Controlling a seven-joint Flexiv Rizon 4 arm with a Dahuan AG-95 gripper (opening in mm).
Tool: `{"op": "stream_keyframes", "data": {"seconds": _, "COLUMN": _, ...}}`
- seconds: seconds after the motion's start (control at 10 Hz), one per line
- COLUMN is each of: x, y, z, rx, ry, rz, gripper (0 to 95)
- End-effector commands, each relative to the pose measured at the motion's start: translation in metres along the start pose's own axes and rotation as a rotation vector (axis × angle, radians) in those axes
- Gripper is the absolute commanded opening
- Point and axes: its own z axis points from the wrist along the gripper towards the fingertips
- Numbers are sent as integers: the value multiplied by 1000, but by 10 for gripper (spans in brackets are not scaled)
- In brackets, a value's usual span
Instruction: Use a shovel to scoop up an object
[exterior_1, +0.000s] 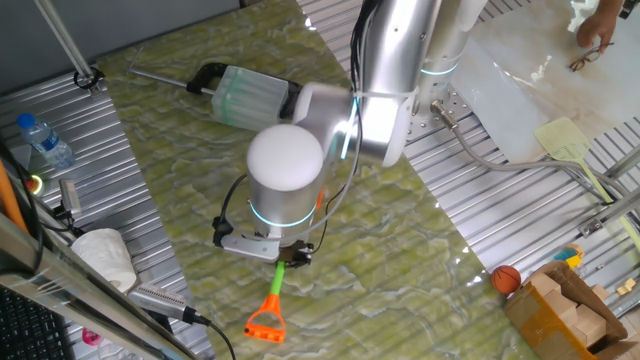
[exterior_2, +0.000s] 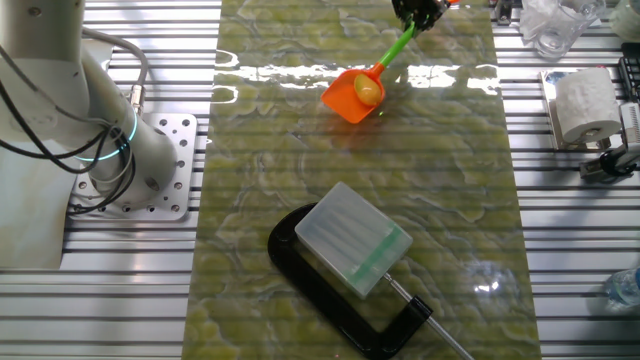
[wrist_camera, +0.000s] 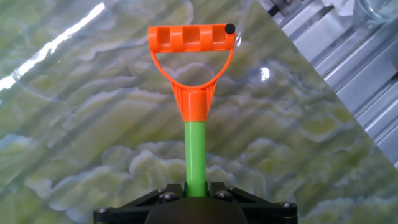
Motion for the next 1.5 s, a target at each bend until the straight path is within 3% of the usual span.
{"op": "stream_keyframes", "data": {"seconds": 0.1, "x": 1, "y": 0, "z": 1, "rx": 2, "ry": -4, "rz": -3, "gripper": 0}}
{"op": "stream_keyframes", "data": {"seconds": 1.1, "x": -2, "y": 2, "z": 22, "rx": 16, "ry": 11, "rz": -5, "gripper": 0}}
{"op": "stream_keyframes", "data": {"seconds": 1.5, "x": -3, "y": 3, "z": 29, "rx": 24, "ry": 4, "rz": -8, "gripper": 0}}
